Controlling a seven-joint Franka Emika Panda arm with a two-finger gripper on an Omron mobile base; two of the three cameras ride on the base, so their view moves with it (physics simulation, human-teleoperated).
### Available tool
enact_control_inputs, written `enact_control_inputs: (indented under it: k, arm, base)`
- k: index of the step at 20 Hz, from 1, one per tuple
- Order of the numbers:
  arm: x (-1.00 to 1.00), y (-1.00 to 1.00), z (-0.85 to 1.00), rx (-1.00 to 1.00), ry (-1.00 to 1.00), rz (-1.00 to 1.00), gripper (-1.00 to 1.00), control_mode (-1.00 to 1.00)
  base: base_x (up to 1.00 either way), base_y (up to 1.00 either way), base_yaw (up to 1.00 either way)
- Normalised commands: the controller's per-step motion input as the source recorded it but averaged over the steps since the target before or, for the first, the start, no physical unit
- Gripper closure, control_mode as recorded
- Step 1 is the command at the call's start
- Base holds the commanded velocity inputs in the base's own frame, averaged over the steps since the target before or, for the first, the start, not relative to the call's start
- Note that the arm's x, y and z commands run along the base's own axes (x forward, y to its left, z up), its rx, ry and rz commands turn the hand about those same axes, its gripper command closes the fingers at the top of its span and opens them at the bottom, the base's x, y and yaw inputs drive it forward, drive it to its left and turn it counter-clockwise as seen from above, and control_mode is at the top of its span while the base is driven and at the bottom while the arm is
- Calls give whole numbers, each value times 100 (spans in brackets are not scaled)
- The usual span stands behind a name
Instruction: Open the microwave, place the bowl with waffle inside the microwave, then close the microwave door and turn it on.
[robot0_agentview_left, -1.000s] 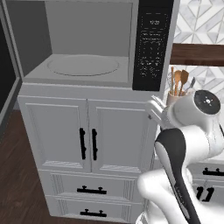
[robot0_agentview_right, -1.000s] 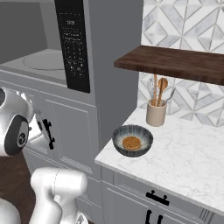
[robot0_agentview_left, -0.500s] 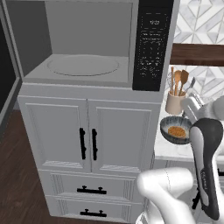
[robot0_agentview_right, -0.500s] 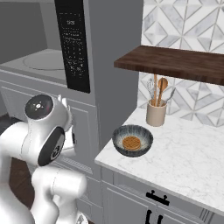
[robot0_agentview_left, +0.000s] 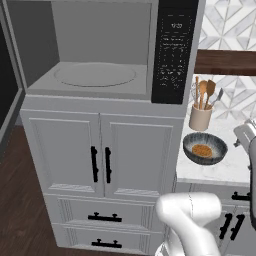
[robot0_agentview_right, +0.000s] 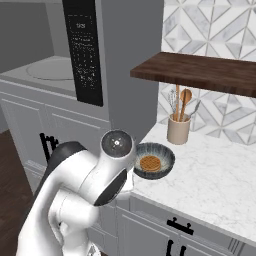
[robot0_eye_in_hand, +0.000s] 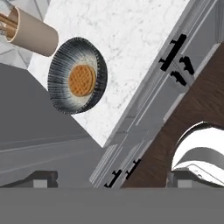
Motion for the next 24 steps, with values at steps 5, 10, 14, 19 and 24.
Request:
enact_control_inputs:
  k: [5,10,14,19,24]
  arm:
    - [44,-37,-34,0,12,13,-100,-100]
    - [67,-28,-36,0,2,18,-100,-100]
    - [63,-19,-50,0,3,17,-100,-100]
    - [50,-18,-46,0,6,14,-100,-100]
    - [19,-19,-38,-1,9,-1,-100,-100]
  base:
    - [0,0,0]
    - [0,0,0]
    - [0,0,0]
    - [0,0,0]
    - [0,0,0]
